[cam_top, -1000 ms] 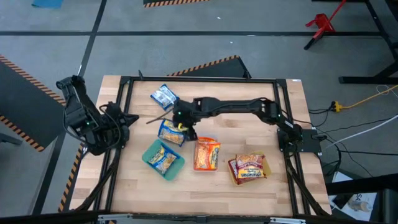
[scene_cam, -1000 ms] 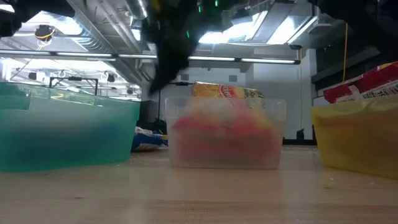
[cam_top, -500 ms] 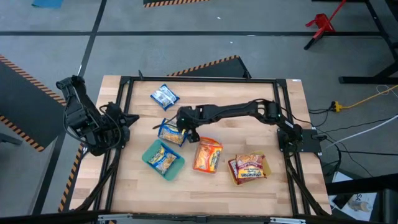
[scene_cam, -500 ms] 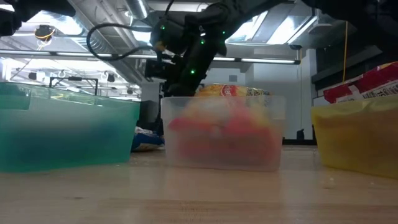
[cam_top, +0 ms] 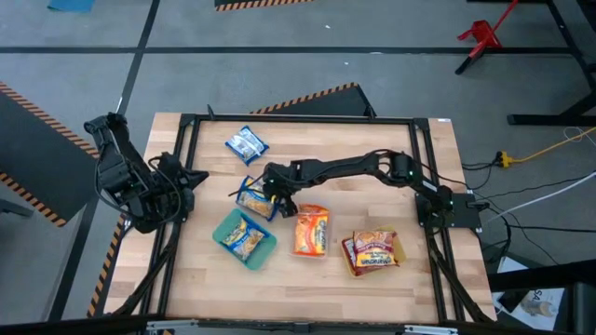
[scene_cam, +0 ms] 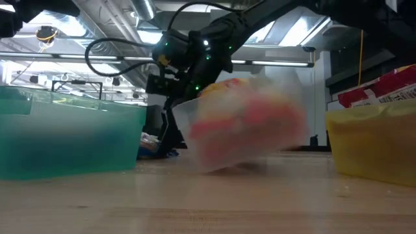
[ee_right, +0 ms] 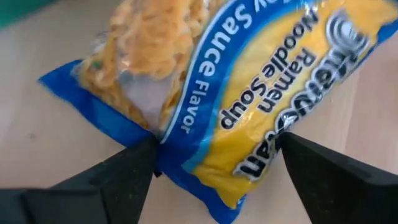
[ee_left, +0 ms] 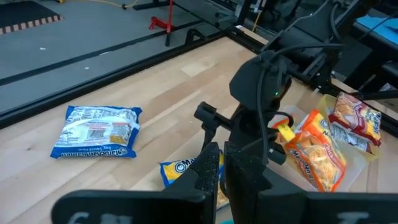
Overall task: Sort Maruchan noodles
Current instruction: Put the right blue noodle pack into the green bin
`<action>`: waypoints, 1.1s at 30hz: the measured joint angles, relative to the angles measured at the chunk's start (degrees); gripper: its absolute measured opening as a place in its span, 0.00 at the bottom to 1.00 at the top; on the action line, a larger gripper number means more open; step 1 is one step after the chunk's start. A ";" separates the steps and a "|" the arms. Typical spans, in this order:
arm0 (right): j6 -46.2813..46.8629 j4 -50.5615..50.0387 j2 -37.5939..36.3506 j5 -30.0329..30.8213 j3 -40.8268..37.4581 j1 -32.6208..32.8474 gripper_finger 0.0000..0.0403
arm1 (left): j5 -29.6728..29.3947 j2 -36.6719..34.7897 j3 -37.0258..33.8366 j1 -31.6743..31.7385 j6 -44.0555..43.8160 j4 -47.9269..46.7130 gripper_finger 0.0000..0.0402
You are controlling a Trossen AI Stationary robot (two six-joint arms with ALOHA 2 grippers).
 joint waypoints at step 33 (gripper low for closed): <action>1.54 -9.48 0.45 6.76 13.17 0.02 0.00 | 0.09 0.02 -0.02 0.00 0.40 -0.03 0.04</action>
